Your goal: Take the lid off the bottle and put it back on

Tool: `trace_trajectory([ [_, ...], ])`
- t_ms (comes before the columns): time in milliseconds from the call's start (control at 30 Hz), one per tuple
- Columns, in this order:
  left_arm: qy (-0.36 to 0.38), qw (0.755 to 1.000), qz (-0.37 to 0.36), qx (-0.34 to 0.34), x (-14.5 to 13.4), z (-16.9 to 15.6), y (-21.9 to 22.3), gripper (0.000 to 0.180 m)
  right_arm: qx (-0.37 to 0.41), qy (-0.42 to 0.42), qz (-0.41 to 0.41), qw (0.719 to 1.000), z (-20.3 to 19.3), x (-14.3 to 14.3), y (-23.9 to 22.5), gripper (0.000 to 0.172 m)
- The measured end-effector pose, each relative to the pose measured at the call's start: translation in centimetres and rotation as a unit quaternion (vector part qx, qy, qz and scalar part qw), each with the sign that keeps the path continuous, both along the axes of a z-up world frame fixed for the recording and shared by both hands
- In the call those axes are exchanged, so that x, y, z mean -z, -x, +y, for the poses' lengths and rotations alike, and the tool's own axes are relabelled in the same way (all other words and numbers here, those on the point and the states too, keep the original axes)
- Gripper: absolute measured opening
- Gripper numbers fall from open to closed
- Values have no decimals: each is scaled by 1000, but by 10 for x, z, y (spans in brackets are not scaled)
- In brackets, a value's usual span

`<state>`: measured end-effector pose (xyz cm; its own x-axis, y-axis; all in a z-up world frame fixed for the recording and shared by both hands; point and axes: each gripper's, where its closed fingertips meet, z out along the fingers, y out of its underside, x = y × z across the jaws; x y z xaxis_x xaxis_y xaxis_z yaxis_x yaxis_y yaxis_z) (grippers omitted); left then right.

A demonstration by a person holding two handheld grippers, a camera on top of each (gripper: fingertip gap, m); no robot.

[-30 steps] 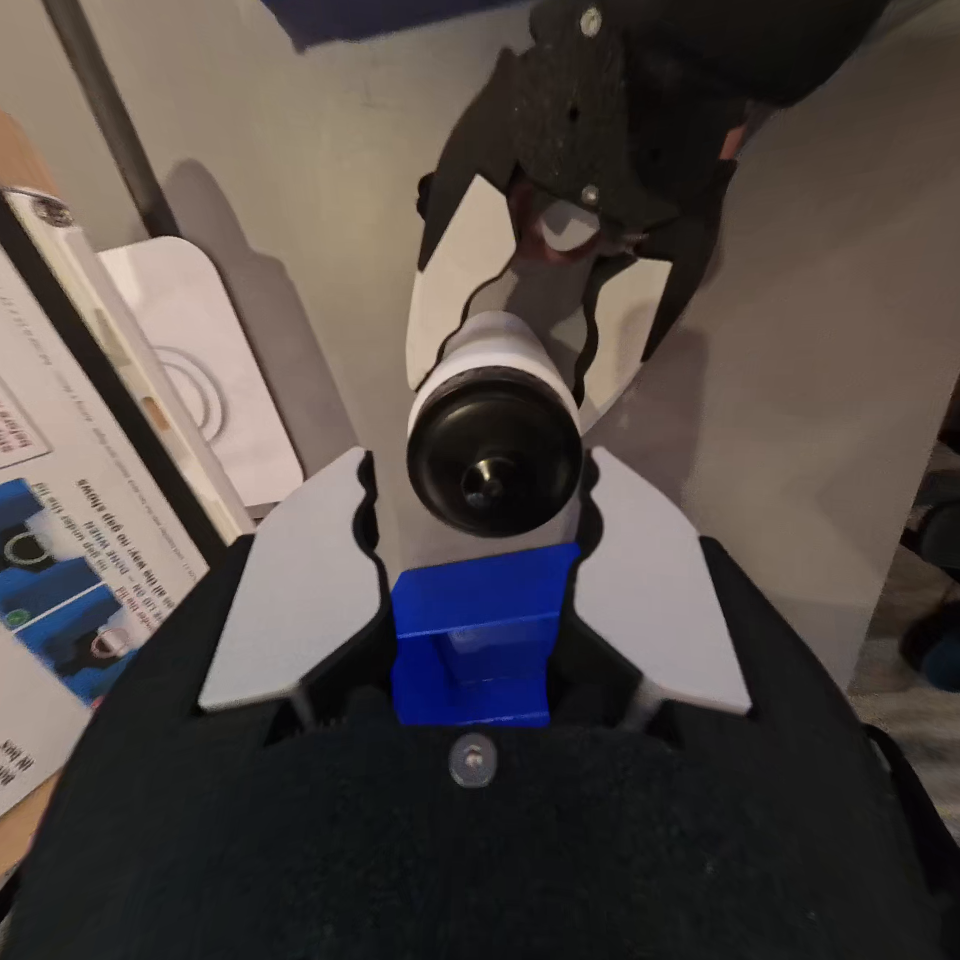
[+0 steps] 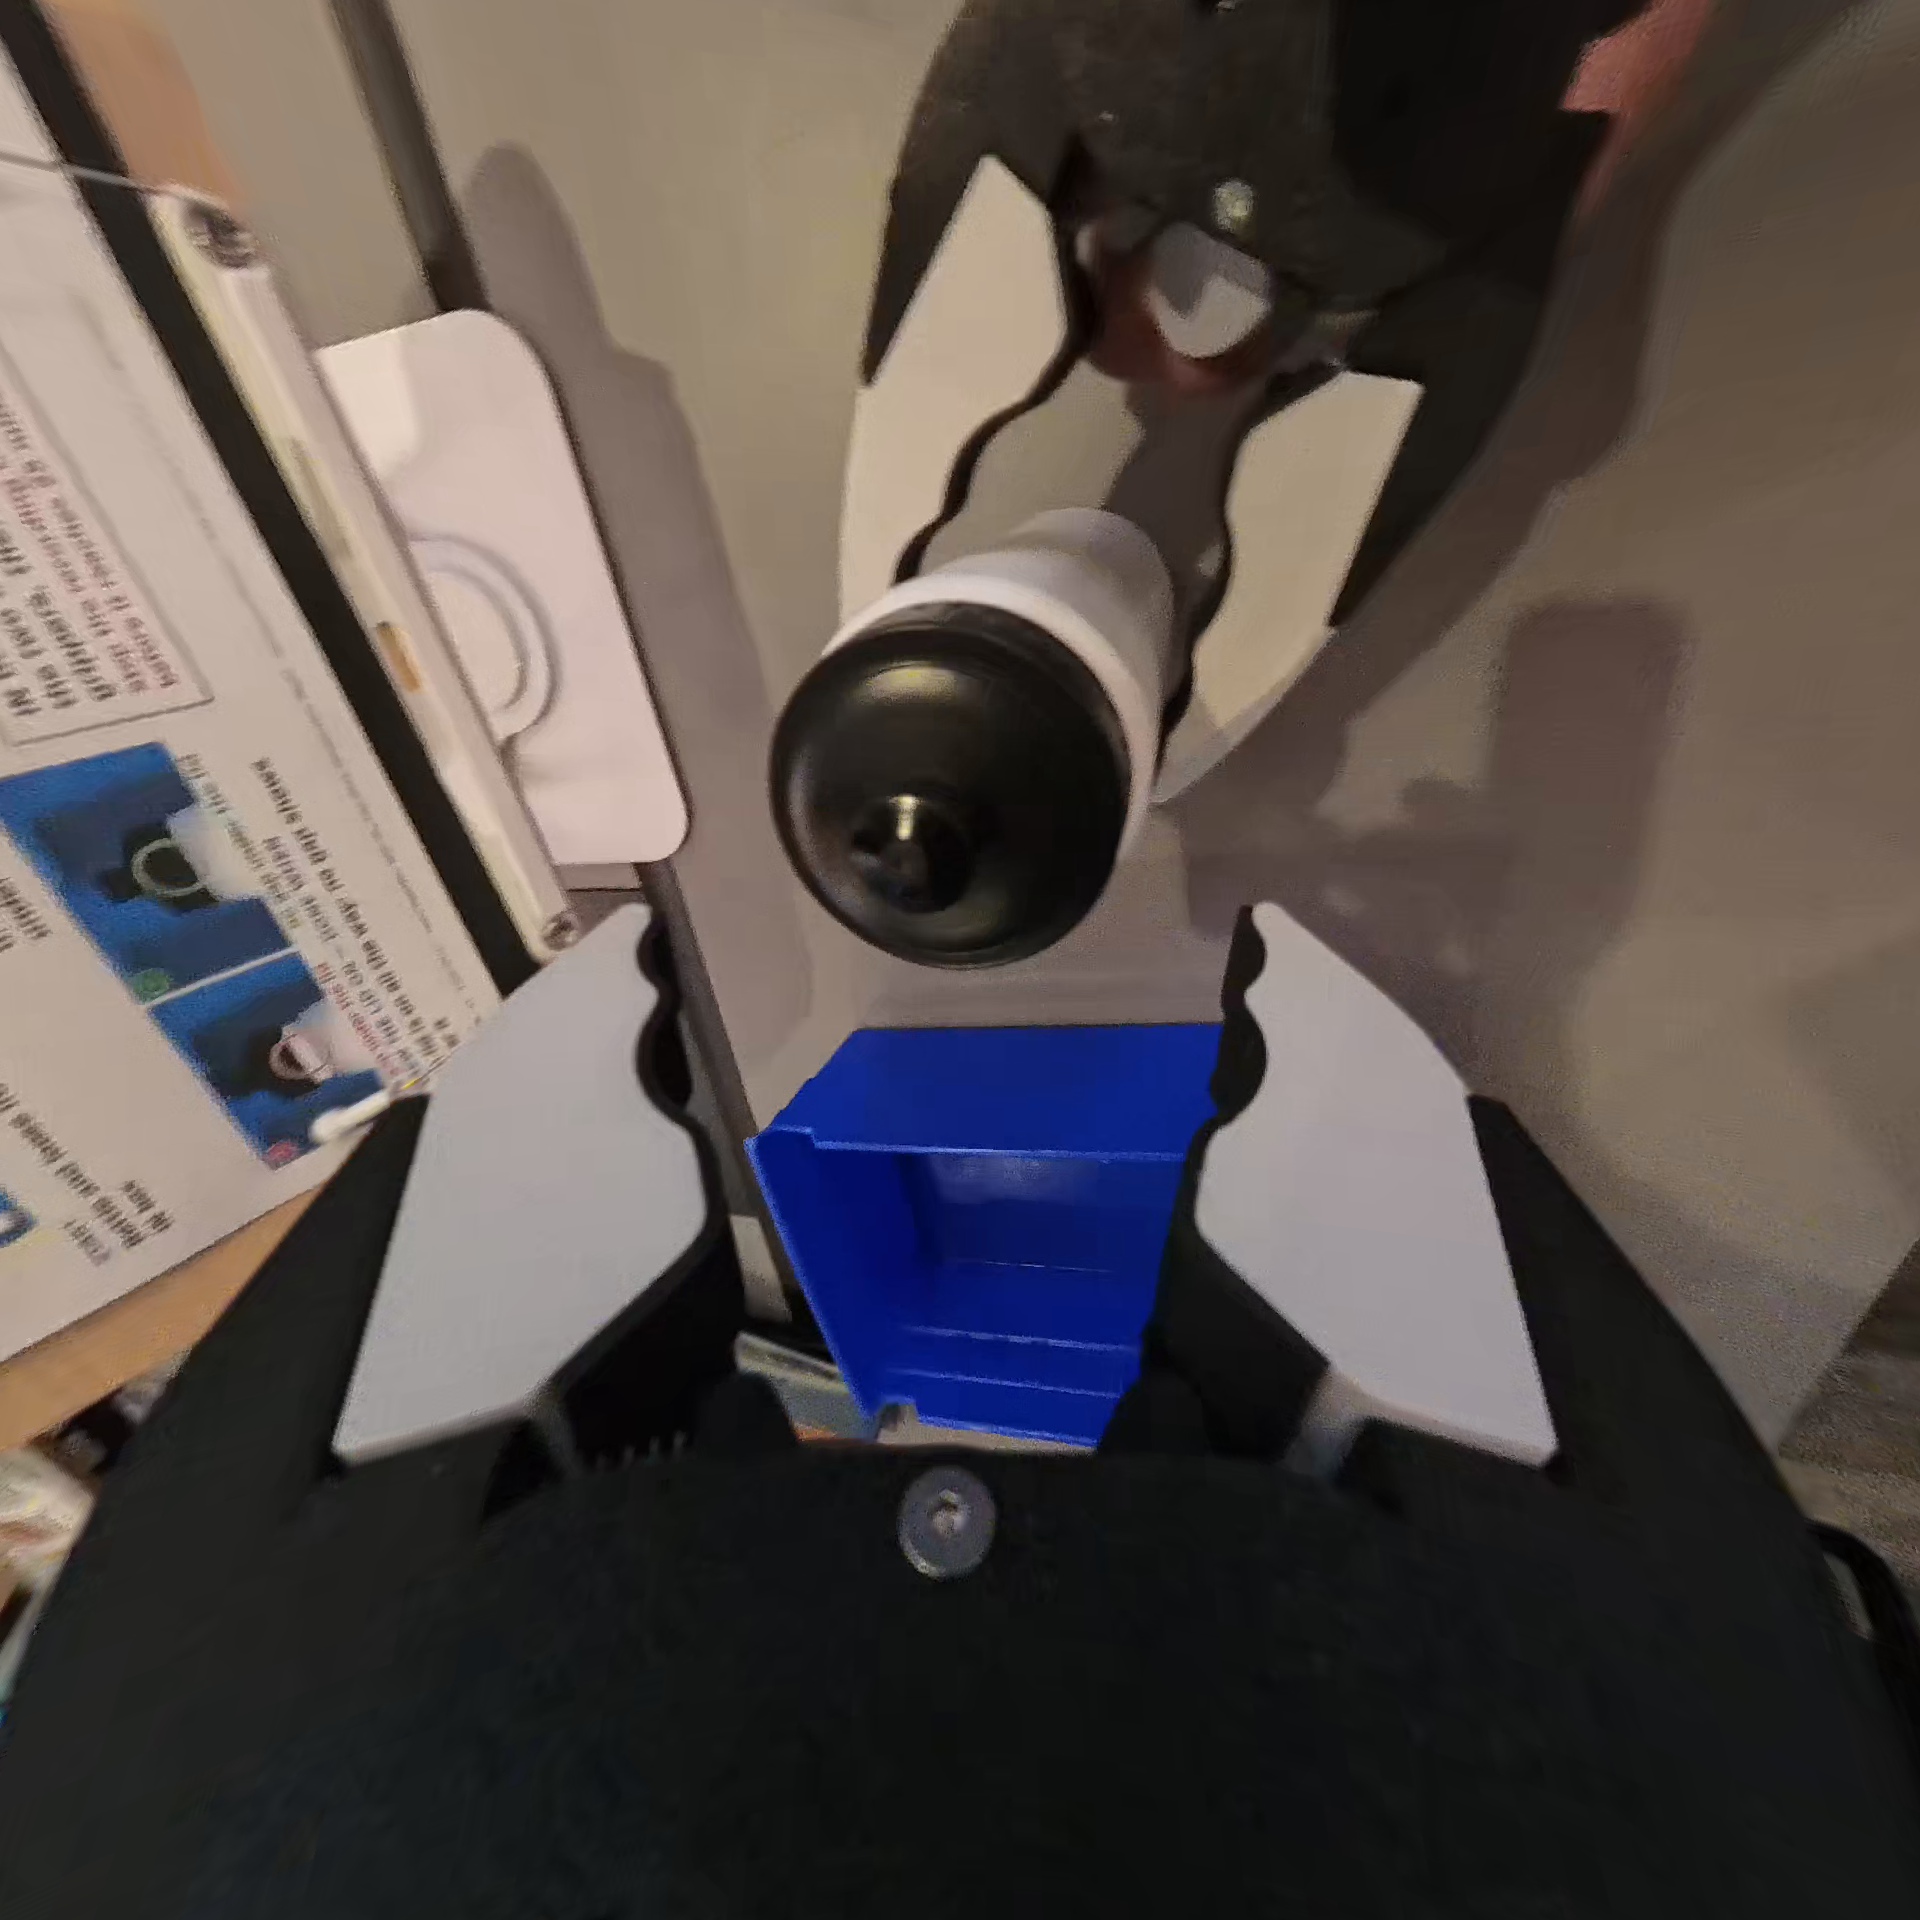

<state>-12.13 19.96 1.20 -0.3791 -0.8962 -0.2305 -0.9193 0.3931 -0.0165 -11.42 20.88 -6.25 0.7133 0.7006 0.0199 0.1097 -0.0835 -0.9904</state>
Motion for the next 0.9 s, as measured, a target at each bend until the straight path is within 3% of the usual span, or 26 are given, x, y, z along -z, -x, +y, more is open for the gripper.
trace_trajectory([
  [200, 29, 999, -8, -12, 6, 14, -13, 89, 0, 0, 1, 1000, 0, 0, 0, 80],
  [267, 67, 997, 17, -17, 14, 9, -9, 85, 0, 1, 0, 1000, 0, 1, 0, 79],
  [333, 105, 993, 34, -37, 16, 2, -6, 68, -1, 1, 2, 1000, 0, 1, 0, 80],
  [433, 103, 993, 29, -49, 16, 2, -6, 68, -1, 1, 1, 1000, 0, 1, 0, 79],
  [633, 106, 966, 29, -234, 16, -2, -5, 68, 0, 2, 0, 1000, 0, 1, 0, 79],
  [767, 107, 905, 5, -412, 16, -5, -8, 68, 1, 4, -1, 1000, 0, 1, 0, 79],
  [900, 108, 895, -10, -432, 16, -4, -10, 69, 4, 5, 2, 1000, 1, 2, -1, 79],
])
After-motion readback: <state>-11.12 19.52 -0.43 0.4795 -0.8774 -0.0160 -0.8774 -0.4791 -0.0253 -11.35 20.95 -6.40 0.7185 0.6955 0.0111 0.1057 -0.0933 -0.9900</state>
